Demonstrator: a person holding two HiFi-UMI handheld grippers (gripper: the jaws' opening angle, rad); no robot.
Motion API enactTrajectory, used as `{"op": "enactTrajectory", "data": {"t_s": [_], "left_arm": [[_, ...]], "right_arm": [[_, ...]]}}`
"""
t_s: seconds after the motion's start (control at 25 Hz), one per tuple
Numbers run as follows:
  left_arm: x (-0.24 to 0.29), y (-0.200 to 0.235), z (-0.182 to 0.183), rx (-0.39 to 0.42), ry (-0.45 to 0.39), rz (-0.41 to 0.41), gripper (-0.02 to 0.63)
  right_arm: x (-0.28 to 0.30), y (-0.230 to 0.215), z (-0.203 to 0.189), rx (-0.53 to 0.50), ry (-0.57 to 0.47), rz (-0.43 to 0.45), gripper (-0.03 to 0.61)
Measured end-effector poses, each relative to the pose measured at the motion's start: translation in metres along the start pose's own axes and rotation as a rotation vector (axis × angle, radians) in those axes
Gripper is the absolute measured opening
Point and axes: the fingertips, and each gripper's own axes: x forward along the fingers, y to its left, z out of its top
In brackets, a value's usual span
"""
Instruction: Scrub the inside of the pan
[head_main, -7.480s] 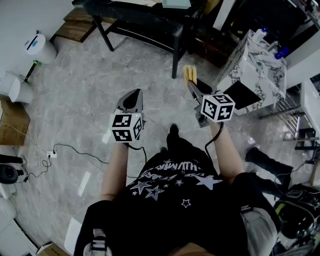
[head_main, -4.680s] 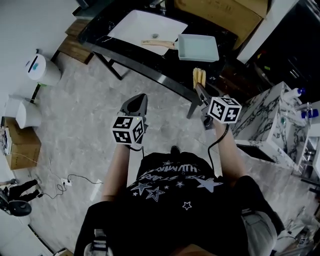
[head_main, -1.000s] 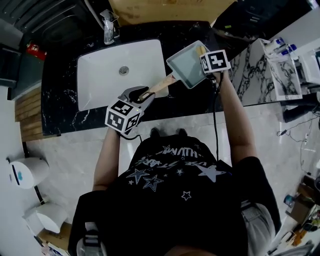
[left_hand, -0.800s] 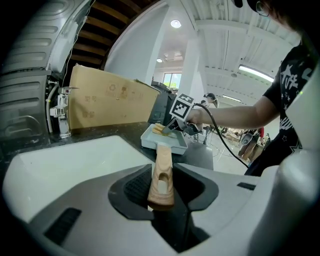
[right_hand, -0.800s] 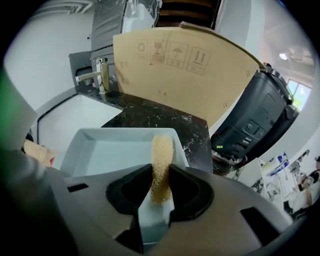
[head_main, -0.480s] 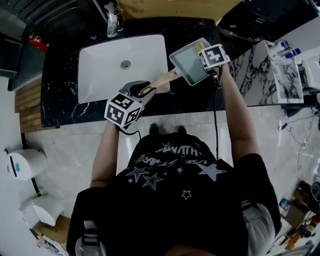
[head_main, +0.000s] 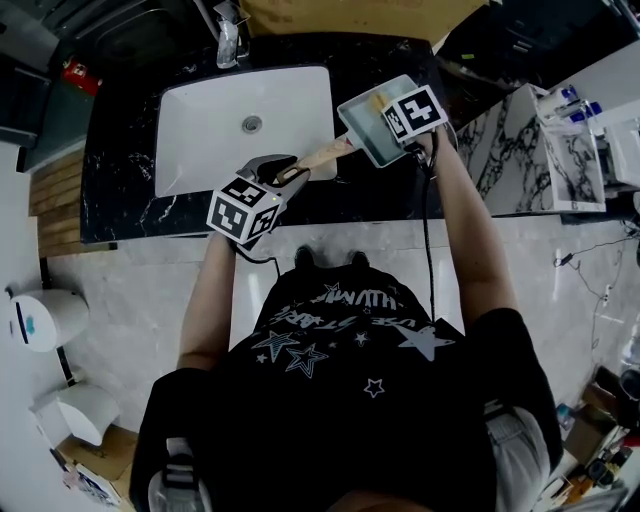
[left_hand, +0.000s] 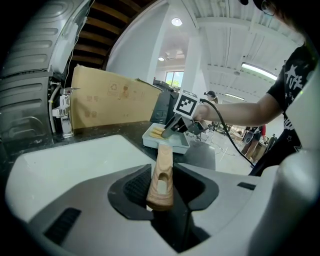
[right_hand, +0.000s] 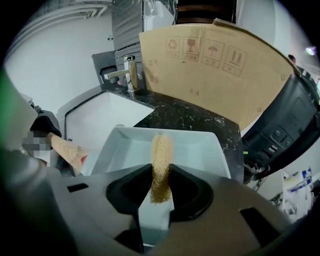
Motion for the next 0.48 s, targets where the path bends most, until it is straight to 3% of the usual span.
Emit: {"op": "enactTrajectory", "data": {"t_s": [0.48], "left_arm": [[0.000,0.000,0.000,-0.003,0.004,0.035,0.146]], "right_arm": [[0.001,0.050,0.006,-0.172,0.023,0.125,0.107]]}}
